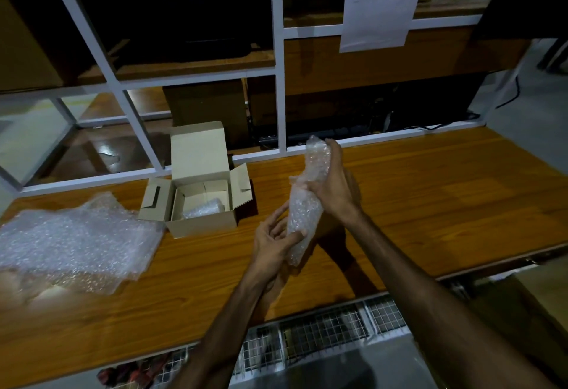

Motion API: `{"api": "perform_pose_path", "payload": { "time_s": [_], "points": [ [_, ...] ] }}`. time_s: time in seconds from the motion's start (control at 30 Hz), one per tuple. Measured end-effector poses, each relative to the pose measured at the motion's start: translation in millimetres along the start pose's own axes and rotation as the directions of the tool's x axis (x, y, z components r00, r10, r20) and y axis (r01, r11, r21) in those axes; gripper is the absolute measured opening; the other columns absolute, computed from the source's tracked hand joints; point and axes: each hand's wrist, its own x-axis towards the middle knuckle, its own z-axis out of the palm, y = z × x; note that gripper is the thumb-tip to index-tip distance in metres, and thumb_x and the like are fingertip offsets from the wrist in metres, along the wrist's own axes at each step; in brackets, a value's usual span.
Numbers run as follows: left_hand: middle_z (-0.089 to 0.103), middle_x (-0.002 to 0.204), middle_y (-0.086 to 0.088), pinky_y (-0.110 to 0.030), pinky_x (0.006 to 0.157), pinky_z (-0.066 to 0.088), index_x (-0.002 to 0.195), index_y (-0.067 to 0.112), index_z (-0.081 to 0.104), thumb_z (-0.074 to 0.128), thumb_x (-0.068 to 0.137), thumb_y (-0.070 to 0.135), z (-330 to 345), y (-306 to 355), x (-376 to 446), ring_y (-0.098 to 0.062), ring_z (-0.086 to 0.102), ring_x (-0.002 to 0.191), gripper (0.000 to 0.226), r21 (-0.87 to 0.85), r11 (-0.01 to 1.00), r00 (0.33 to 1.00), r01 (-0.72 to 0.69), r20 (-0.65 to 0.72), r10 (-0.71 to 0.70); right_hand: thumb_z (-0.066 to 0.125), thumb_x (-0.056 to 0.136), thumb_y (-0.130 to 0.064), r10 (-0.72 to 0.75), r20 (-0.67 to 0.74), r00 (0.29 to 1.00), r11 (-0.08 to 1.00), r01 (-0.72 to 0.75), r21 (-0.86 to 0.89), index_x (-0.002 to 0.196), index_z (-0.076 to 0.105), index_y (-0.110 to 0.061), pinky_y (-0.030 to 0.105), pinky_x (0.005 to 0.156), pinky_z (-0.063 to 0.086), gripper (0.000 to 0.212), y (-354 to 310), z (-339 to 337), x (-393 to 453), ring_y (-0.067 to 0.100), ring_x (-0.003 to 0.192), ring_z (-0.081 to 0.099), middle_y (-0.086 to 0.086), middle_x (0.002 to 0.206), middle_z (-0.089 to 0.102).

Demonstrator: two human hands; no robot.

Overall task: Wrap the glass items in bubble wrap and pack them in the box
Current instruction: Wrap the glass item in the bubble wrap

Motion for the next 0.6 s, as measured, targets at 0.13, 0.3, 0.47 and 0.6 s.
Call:
{"api": "perform_pose_path", "payload": {
  "time_s": [0.13, 0.3, 0.47, 0.6],
  "points": [
    [0.072, 0.131, -0.006, -0.045, 0.093, 0.063, 0.15, 0.025, 0.05, 0.078, 0.086, -0.002, -2.0, 4.1, -0.3, -0.023, 0.073, 0.117, 0.075, -0.032, 0.999, 1.0, -0.003, -0.02, 0.002, 0.077, 0.093, -0.026, -0.176, 0.038, 0.984, 0.984, 0.175, 0.011, 0.126, 0.064, -0.024, 0.033, 0.062, 0.059, 0.035, 2.4, -0.3, -0.5, 0.009, 0.083, 0.07, -0.01, 0.106, 0.072],
    [0.073, 0.131, -0.004, -0.049, 0.095, 0.061, 0.148, 0.027, 0.052, 0.083, 0.081, 0.009, -8.2, 10.7, 0.2, -0.023, 0.072, 0.119, 0.077, -0.036, 0.999, 0.998, -0.015, -0.054, 0.013, 0.056, 0.095, -0.024, -0.223, 0.259, 0.94, 0.975, 0.216, 0.054, 0.114, 0.076, -0.028, 0.061, 0.102, 0.048, 0.028, 12.6, 2.3, 1.7, 0.007, 0.109, 0.062, -0.026, 0.109, 0.066],
    [0.07, 0.135, -0.007, -0.041, 0.089, 0.064, 0.146, 0.03, 0.052, 0.08, 0.085, 0.002, -16.0, 14.1, 2.7, -0.021, 0.073, 0.117, 0.072, -0.021, 0.998, 0.993, -0.056, -0.107, 0.053, 0.051, 0.101, -0.039, -0.074, 0.523, 0.849, 0.99, -0.002, 0.143, 0.135, 0.066, -0.023, 0.042, 0.111, 0.041, 0.04, -0.7, -10.0, -3.3, 0.011, 0.129, 0.047, -0.013, 0.139, 0.046],
    [0.066, 0.141, -0.007, -0.047, 0.094, 0.063, 0.14, 0.038, 0.056, 0.082, 0.084, 0.006, -20.0, 16.6, 5.5, -0.02, 0.069, 0.123, 0.07, 0.027, 0.997, 0.99, -0.076, -0.116, 0.079, 0.037, 0.113, -0.031, -0.011, 0.591, 0.806, 0.961, -0.155, 0.229, 0.133, 0.063, -0.01, 0.009, 0.077, 0.038, 0.039, -12.8, -17.1, -5.0, 0.0, 0.106, 0.056, -0.012, 0.112, 0.06]
  ]
}}
